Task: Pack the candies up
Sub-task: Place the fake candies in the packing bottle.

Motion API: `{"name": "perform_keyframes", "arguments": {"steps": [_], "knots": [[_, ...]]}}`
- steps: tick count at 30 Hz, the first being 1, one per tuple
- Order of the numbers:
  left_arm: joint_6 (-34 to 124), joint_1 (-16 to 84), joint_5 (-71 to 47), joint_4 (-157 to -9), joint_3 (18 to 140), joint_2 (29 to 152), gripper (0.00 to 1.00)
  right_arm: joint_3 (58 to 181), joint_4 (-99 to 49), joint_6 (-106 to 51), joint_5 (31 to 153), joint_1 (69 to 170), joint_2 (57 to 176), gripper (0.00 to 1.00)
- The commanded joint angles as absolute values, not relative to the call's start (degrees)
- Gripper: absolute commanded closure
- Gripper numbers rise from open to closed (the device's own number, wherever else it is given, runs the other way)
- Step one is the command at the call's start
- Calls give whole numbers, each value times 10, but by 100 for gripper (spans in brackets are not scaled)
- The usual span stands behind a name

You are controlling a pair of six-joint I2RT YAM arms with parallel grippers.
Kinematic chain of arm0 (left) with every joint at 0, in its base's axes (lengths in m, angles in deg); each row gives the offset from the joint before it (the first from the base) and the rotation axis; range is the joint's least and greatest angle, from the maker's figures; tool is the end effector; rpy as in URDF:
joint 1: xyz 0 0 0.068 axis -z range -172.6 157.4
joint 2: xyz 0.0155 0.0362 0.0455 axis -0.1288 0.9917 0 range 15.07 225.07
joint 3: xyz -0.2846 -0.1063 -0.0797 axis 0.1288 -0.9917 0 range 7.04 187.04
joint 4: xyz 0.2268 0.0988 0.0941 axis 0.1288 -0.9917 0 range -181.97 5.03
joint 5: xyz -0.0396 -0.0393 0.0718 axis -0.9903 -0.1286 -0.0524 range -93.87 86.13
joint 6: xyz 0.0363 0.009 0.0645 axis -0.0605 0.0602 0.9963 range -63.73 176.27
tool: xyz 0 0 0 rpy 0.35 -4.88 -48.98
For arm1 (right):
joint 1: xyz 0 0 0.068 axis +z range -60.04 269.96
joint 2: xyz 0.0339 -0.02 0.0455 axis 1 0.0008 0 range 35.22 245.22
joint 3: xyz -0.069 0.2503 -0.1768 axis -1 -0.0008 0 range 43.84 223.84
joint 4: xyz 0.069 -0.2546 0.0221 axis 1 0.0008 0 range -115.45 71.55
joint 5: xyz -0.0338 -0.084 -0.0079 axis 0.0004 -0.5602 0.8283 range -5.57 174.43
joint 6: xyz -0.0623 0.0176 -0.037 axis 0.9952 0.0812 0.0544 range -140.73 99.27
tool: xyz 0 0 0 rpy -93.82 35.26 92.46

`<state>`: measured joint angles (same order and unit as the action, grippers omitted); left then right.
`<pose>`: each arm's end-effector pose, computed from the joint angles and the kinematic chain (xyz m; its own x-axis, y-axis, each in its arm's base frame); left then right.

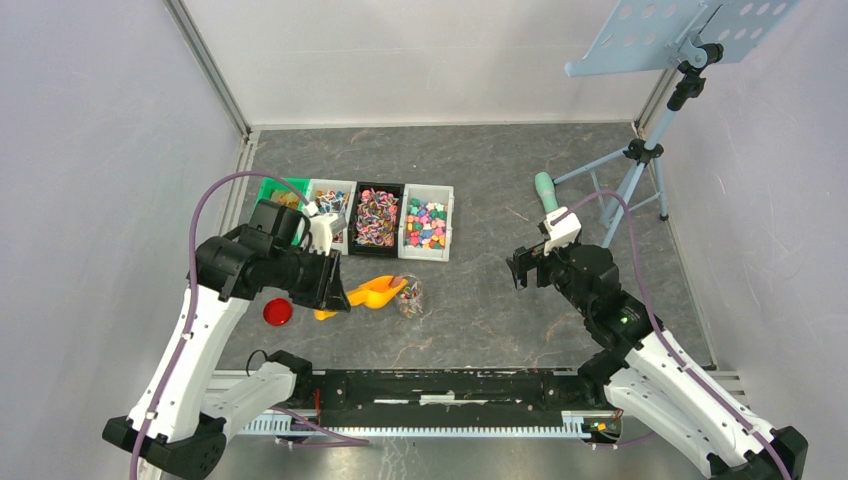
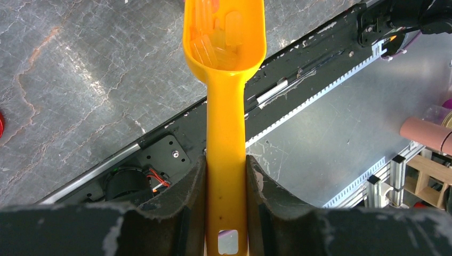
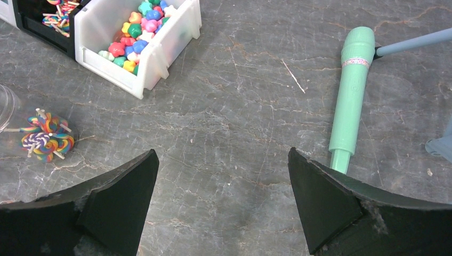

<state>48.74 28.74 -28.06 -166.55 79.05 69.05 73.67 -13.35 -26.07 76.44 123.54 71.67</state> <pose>0.0987 -0.0660 0.3779 -0.8925 0.2205 -0.3935 0.3885 0.8192 -0.4220 0.1347 0.0791 0.2829 -0.3069 -0.0932 -0.9472 -0.4114 0.9104 0.0437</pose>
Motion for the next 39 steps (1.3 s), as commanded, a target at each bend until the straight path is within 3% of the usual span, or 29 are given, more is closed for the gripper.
{"name": "perform_keyframes", "arguments": {"steps": [1, 39], "knots": [[478, 297, -279, -1672, 818, 695, 98, 729, -159, -270, 766, 1233, 710, 2], [454, 377, -195, -1720, 900, 783, 98, 707, -158, -279, 777, 1233, 693, 2]]}}
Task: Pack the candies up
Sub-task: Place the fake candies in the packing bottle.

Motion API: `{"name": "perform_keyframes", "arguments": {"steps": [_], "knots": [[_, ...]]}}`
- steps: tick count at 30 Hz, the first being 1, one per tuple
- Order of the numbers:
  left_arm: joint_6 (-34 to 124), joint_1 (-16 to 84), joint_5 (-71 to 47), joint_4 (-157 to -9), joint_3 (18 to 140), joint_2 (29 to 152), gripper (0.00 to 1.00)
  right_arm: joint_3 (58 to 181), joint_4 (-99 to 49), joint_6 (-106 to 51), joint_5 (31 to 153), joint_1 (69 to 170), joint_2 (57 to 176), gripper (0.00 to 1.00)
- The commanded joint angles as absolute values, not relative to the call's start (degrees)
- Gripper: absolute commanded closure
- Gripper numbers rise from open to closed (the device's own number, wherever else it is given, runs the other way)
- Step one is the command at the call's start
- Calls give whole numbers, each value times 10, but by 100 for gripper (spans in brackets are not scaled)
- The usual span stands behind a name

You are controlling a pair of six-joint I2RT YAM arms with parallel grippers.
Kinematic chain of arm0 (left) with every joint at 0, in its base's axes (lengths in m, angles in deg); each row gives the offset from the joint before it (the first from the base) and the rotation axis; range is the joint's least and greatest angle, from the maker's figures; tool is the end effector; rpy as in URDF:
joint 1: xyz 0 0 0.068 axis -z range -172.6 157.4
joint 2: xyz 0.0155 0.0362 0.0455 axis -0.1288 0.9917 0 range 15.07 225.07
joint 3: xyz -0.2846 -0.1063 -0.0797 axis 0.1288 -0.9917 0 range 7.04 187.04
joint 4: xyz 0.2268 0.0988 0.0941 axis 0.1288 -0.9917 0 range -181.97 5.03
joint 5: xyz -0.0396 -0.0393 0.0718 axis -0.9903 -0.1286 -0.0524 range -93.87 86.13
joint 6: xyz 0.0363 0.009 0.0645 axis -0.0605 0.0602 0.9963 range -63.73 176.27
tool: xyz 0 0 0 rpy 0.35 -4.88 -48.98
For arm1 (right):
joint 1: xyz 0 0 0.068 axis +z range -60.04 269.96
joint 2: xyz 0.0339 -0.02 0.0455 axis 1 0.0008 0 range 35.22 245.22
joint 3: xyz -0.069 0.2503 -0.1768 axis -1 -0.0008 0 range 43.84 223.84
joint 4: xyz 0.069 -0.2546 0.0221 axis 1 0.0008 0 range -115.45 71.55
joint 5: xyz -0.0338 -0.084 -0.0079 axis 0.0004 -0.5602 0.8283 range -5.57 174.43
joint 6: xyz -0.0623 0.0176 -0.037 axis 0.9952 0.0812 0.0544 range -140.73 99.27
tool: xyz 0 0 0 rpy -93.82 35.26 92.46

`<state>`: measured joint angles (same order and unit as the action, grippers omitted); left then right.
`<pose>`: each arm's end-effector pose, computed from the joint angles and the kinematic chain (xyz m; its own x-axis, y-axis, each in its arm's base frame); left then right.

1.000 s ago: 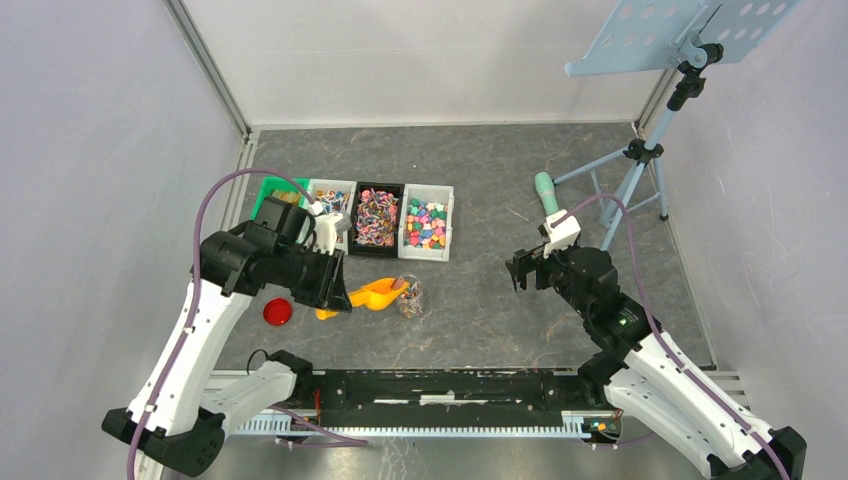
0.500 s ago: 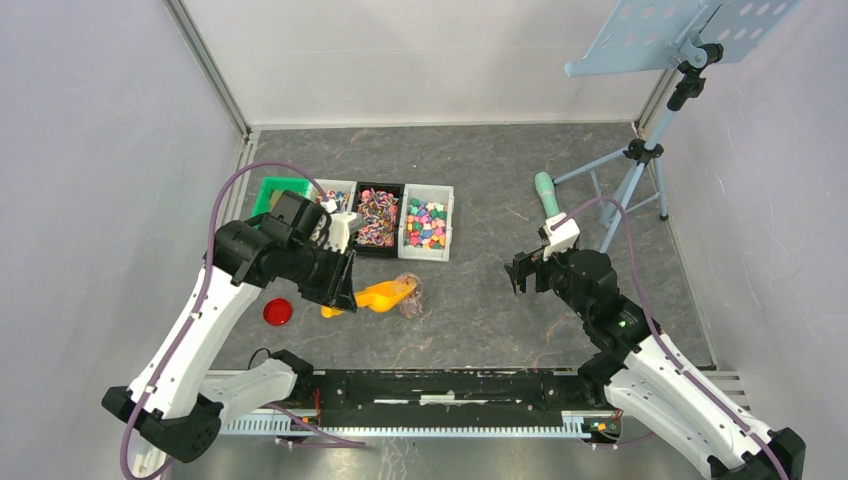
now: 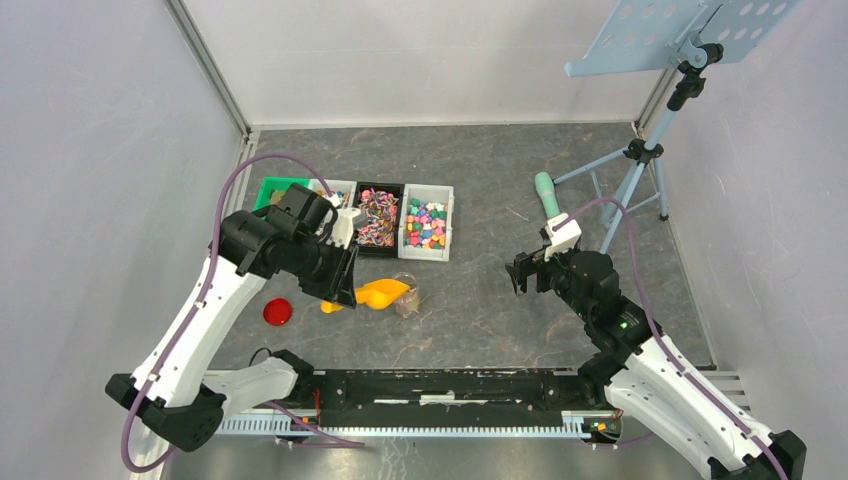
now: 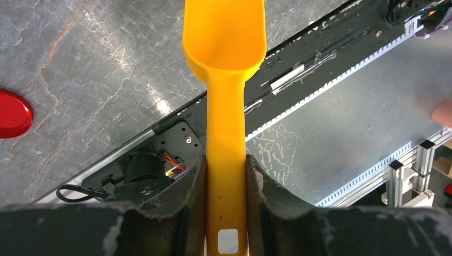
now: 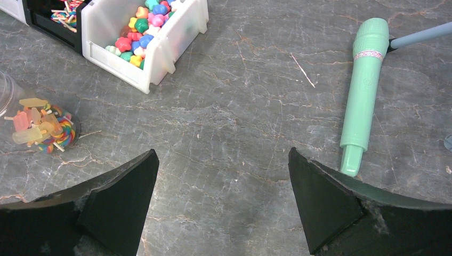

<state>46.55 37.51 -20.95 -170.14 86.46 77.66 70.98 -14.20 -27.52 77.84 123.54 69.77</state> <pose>0.1195 -0.0905 0.3905 -0.8892 0.3292 -0.3177 0.4295 0.8401 -0.3313 0.1295 0.0774 0.2711 -0.3189 -0.0708 -0.9451 -0.4243 0.9024 0.0755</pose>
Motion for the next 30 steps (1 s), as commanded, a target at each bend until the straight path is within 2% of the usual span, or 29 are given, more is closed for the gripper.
{"name": "perform_keyframes", "arguments": {"steps": [1, 17, 30], "knots": [[455, 377, -193, -1722, 904, 786, 98, 706, -158, -279, 777, 1234, 694, 2], [469, 387, -204, -1766, 964, 835, 98, 702, -152, -265, 761, 1234, 689, 2], [445, 387, -231, -1734, 969, 826, 98, 720, -146, -258, 771, 1233, 701, 2]]}}
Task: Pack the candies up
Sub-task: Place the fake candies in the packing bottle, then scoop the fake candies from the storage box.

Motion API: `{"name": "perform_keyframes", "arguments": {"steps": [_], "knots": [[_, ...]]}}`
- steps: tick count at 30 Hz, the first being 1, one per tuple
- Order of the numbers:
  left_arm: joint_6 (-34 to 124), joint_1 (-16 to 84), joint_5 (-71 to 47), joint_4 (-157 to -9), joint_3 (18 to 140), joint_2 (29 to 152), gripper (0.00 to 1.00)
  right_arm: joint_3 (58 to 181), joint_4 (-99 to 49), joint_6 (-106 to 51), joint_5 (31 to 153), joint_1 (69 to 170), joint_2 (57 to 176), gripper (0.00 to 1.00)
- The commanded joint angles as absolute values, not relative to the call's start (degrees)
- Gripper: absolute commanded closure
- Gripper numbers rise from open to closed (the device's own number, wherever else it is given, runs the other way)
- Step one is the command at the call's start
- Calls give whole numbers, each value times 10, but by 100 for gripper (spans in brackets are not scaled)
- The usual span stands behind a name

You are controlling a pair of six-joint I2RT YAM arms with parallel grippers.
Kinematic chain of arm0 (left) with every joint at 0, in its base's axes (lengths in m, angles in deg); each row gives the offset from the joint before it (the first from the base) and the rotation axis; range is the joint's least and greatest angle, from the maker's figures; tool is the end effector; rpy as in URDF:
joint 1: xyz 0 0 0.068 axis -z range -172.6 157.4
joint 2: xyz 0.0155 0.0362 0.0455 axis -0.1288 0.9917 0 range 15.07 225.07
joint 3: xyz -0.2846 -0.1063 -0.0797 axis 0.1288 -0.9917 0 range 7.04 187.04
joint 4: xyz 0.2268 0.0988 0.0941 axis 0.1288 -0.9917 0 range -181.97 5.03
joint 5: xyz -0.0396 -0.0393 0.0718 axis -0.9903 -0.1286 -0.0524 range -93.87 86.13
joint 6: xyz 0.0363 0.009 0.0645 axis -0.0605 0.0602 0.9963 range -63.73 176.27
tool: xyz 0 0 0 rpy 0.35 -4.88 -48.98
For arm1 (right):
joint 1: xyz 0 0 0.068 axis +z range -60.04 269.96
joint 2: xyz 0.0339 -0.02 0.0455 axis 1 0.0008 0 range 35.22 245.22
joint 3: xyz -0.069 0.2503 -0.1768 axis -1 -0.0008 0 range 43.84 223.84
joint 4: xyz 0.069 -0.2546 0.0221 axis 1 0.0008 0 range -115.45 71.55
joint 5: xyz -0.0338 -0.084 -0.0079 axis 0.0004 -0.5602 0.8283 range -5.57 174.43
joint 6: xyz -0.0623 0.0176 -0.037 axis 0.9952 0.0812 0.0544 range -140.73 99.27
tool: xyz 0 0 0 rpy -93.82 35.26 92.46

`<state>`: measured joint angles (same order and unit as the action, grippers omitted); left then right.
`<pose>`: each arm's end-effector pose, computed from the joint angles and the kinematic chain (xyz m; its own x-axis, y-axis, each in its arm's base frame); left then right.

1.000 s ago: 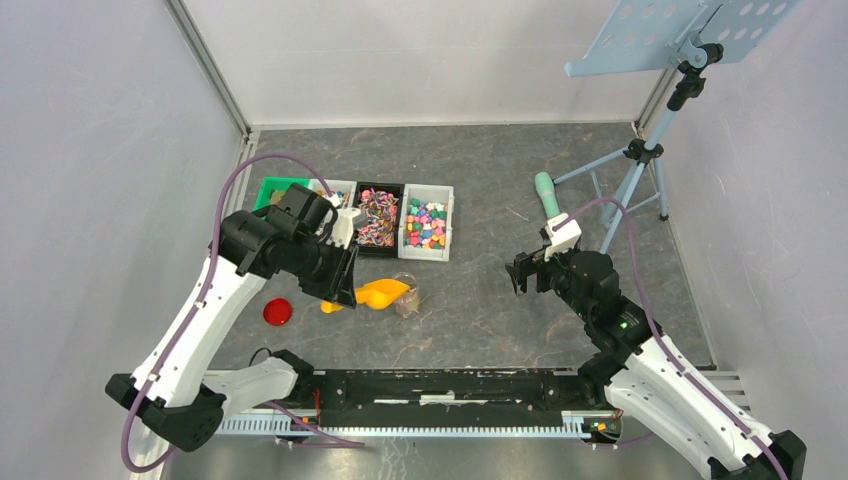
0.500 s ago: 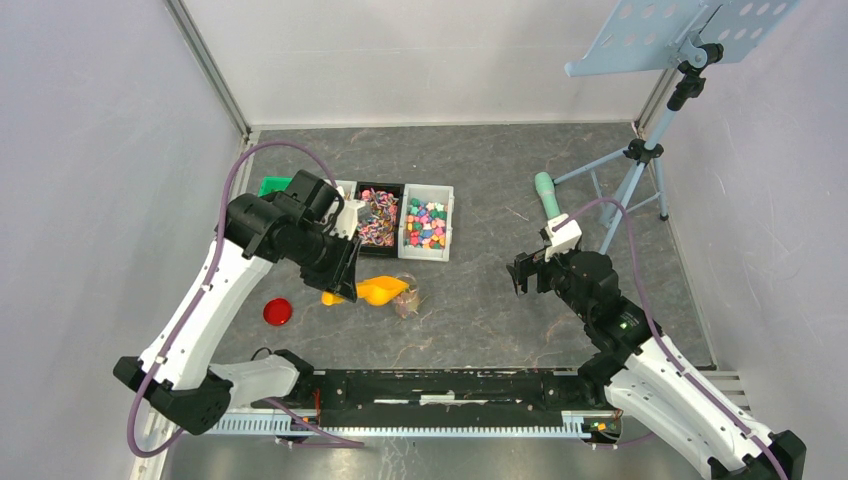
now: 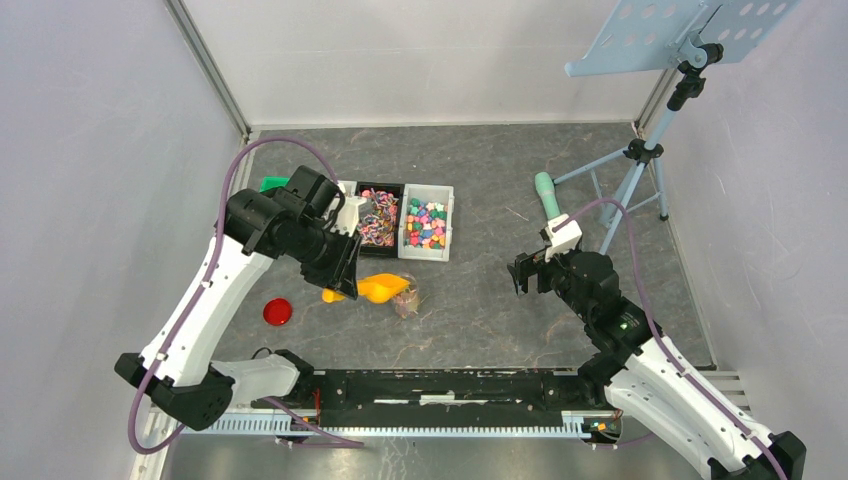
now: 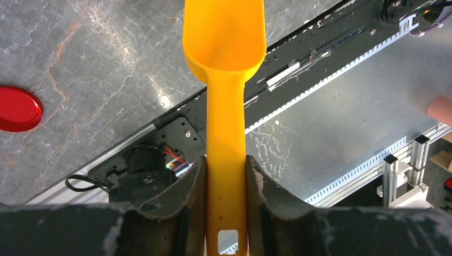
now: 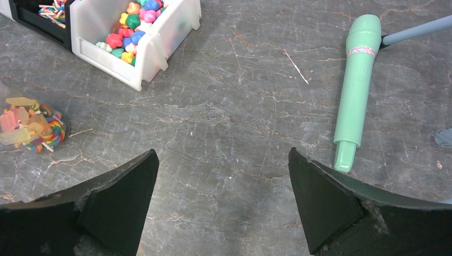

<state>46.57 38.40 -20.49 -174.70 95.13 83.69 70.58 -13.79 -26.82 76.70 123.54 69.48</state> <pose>0.1347 -0.1017 0.4121 -0.8923 0.3480 -0.2876 0.4323 0.8422 -0.3222 0.1290 0.0756 0.2683 -0.3190 -0.0857 -0.9439 -0.4108 0.9100 0.0562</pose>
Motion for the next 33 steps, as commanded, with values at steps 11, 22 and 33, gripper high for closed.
{"name": "perform_keyframes", "arguments": {"steps": [11, 22, 33], "knots": [[423, 387, -219, -1794, 1007, 873, 98, 716, -149, -266, 775, 1233, 702, 2], [432, 387, -198, -1793, 981, 858, 98, 717, -143, -264, 765, 1234, 694, 2], [464, 387, -177, -1643, 944, 761, 98, 730, -146, -259, 773, 1234, 709, 2]]}}
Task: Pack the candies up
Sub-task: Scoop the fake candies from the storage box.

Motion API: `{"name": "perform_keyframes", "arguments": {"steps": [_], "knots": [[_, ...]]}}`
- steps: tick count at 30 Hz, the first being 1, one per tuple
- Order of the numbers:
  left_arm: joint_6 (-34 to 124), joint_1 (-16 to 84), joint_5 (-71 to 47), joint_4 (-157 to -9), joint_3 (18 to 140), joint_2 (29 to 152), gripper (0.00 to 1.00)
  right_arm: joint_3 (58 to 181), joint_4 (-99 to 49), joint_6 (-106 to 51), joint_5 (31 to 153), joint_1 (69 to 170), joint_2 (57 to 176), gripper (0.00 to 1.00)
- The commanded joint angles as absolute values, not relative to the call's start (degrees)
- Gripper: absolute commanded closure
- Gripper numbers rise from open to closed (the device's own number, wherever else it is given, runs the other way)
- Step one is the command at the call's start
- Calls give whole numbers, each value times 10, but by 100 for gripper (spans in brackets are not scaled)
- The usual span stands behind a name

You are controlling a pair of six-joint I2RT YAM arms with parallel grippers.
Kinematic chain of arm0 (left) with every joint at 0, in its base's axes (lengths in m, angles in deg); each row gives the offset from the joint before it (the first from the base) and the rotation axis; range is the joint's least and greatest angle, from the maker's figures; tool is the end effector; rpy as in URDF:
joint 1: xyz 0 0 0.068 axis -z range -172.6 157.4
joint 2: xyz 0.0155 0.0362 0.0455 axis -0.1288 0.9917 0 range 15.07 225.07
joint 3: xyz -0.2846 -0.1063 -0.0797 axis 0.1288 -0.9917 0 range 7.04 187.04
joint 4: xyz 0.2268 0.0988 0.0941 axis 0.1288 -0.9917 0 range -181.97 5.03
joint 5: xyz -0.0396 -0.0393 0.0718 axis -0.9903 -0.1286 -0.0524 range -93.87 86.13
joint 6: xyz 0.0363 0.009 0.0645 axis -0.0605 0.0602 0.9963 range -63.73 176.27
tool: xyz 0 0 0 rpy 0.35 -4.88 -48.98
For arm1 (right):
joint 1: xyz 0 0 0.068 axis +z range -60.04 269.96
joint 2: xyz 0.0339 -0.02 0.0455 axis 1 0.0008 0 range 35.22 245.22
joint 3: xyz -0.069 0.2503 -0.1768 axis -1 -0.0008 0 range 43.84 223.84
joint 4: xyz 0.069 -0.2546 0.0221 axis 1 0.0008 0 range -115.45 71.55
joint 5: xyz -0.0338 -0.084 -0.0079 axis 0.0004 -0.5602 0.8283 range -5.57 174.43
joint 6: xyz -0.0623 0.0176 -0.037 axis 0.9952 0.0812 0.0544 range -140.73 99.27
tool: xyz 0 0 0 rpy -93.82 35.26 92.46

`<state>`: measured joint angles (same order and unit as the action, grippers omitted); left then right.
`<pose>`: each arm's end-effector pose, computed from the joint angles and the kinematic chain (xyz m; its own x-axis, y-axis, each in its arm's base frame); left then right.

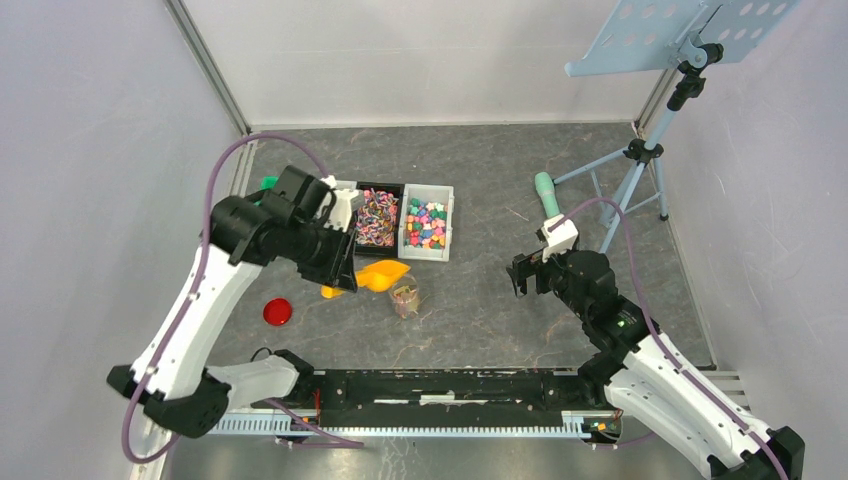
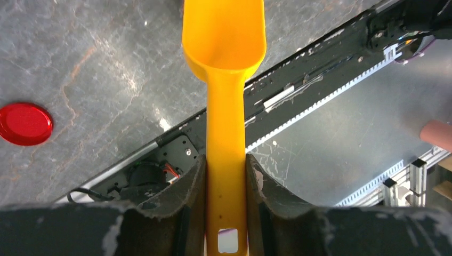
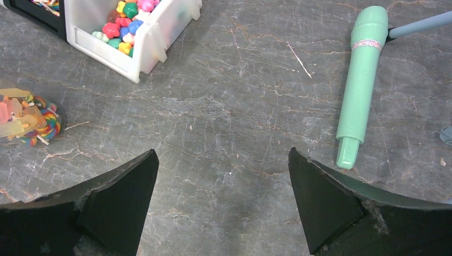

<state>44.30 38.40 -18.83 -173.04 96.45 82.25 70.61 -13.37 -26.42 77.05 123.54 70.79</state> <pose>0.1319 -0.0980 0.4228 -0.8870 0.2994 -0.3516 0.4133 0.8543 -0.3152 0.1315 0.0777 0.2645 -0.3399 -0.1077 -0.9343 -0.4170 0.9077 0.0471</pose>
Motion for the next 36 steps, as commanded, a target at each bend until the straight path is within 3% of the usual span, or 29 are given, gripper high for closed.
{"name": "perform_keyframes", "arguments": {"steps": [1, 10, 16, 28, 36], "knots": [[470, 387, -175, -1617, 931, 746, 98, 732, -146, -259, 773, 1234, 710, 2], [591, 387, -105, -1320, 739, 541, 98, 757, -139, -263, 785, 1233, 731, 2], [655, 387, -71, -1210, 635, 481, 98, 784, -140, -270, 804, 1233, 758, 2], [618, 386, 134, -1279, 651, 549, 98, 781, -157, -278, 813, 1233, 759, 2], [589, 343, 134, -1324, 673, 621, 98, 795, -135, -239, 793, 1234, 748, 2]]}}
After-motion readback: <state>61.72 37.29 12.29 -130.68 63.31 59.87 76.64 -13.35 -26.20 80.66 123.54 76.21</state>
